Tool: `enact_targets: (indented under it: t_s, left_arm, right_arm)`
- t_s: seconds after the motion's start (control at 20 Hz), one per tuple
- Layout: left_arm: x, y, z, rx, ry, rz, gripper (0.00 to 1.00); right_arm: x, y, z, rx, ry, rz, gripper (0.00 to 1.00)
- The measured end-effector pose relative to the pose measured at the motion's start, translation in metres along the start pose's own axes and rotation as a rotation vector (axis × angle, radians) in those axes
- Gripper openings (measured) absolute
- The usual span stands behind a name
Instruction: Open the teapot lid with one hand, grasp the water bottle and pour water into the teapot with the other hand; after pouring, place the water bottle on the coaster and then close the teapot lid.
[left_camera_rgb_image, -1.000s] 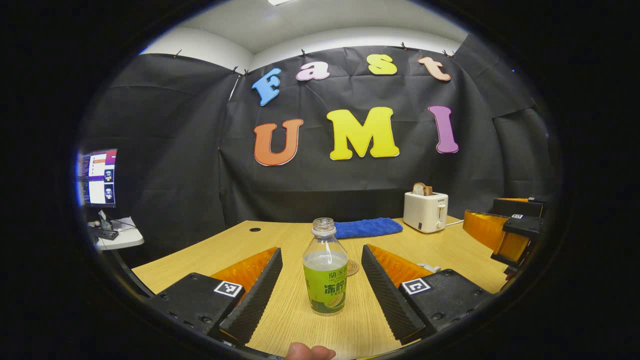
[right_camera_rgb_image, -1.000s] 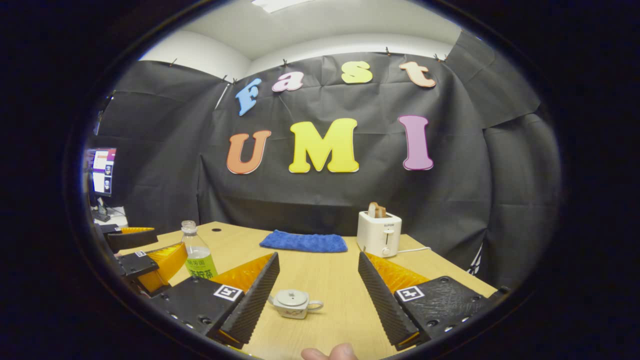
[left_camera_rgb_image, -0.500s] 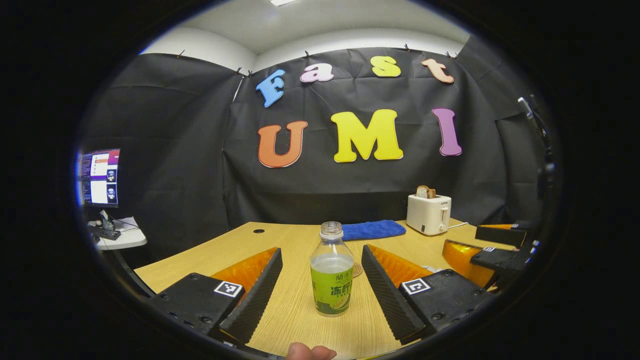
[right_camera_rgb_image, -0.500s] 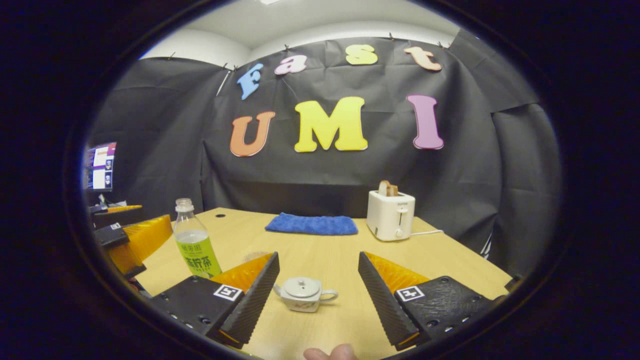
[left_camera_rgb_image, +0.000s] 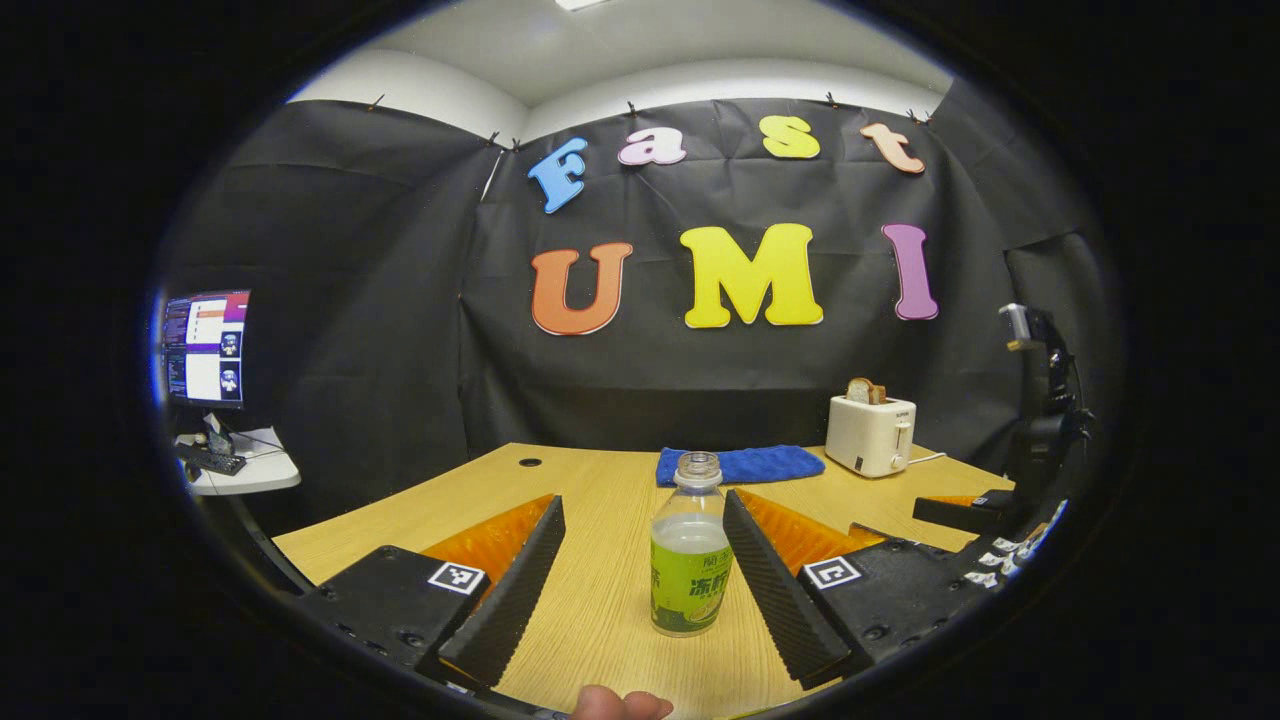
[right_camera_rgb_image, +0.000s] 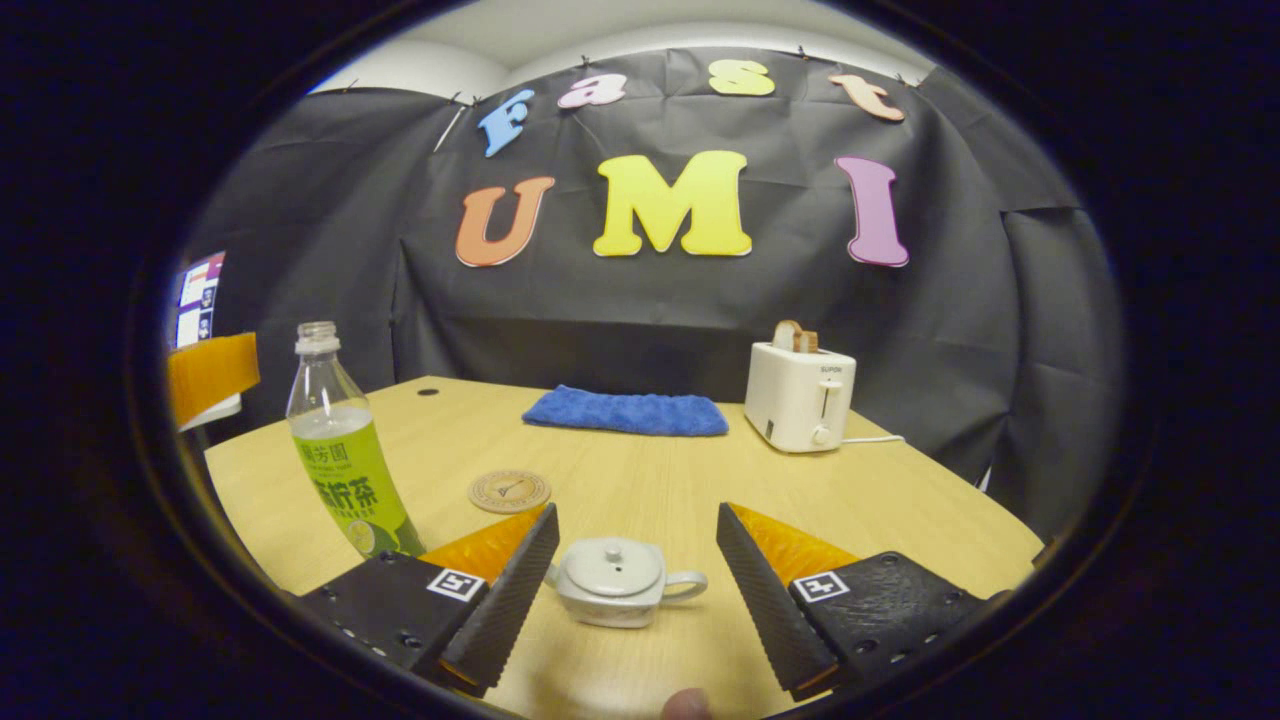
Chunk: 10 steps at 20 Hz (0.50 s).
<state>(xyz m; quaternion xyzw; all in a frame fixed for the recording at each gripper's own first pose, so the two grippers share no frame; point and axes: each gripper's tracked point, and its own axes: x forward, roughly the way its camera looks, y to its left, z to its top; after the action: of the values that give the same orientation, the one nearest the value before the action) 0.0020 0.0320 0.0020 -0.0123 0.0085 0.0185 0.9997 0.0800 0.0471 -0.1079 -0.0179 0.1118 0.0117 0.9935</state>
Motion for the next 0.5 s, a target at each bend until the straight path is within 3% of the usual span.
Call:
enact_targets:
  t_s: [0.15,0.2,0.4,0.45,0.5]
  left_arm:
    - [0.001,0.0,0.002,-0.013,-0.001,-0.004,0.99]
    - [0.001,0.0,0.0,-0.014,0.0,-0.005,0.99]
    - [0.002,0.002,-0.001,-0.009,0.004,-0.007,0.99]
    - [0.002,0.003,-0.002,-0.008,0.006,-0.006,0.99]
    - [0.002,0.003,-0.002,-0.009,0.007,-0.007,0.99]
  right_arm:
    - [0.011,0.006,-0.006,-0.006,0.018,0.001,0.87]
    - [0.014,0.01,-0.006,-0.012,0.02,0.007,0.76]
    - [0.026,0.013,-0.009,-0.025,0.031,0.008,0.5]
    - [0.026,0.011,-0.01,-0.019,0.033,0.003,0.36]
    - [0.028,0.012,-0.011,-0.011,0.038,0.01,0.15]
